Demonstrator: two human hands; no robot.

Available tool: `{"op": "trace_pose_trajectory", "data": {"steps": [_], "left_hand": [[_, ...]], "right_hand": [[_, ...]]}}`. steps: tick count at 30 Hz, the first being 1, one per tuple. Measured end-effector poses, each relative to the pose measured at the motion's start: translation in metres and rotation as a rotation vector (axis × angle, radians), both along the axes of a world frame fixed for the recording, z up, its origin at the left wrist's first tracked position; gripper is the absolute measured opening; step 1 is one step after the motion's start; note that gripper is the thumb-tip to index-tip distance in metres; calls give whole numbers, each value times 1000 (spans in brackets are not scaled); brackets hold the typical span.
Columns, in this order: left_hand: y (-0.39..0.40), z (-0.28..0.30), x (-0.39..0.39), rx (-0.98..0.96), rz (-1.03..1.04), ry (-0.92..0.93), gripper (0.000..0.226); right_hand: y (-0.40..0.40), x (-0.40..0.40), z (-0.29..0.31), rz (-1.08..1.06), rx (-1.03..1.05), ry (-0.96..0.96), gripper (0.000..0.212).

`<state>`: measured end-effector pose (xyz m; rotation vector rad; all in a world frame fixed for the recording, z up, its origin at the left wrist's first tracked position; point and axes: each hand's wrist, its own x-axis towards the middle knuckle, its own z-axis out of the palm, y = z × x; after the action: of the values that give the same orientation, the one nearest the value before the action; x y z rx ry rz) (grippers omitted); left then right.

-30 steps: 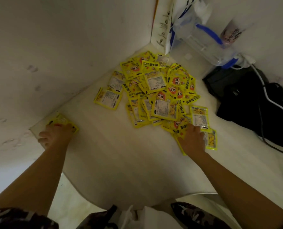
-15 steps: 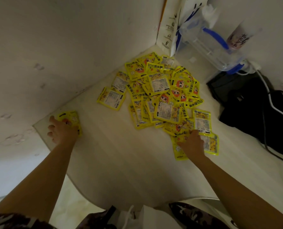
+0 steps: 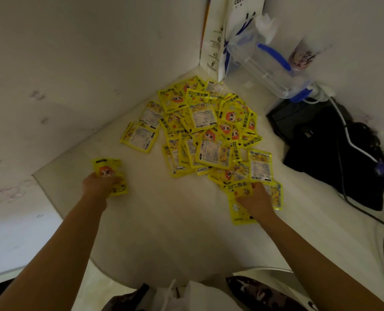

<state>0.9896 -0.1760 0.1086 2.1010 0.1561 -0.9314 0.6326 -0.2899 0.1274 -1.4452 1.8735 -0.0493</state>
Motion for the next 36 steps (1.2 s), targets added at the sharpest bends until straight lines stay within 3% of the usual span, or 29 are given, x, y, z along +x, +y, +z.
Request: {"op": "trace_pose_trajectory", "data": {"steps": [4, 7, 12, 14, 18, 24, 34, 36], "left_hand": [[-15, 7, -28, -203, -117, 144, 24], [-36, 17, -53, -296, -192, 189, 13], [-73, 32, -95, -317, -307, 198, 28], [-83, 33, -109, -305, -323, 220, 31], [-103, 27, -126, -297, -259, 270, 32], [-120, 16, -137, -257, -158, 236, 14], [-130, 18, -143, -139, -153, 112, 45], [-128, 13, -142, -166, -130, 133, 69]], "right_hand": [[-10, -7, 12, 124, -37, -10, 37], [-25, -4, 22, 213, -81, -73, 33], [-57, 19, 29, 414, -99, -139, 27], [-72, 30, 26, 521, -79, -117, 40], [-96, 51, 13, 734, -79, 73, 40], [-114, 66, 0, 959, -131, 289, 45], [-118, 67, -14, 866, -112, 190, 45], [-117, 63, -13, 840, -117, 122, 47]]}}
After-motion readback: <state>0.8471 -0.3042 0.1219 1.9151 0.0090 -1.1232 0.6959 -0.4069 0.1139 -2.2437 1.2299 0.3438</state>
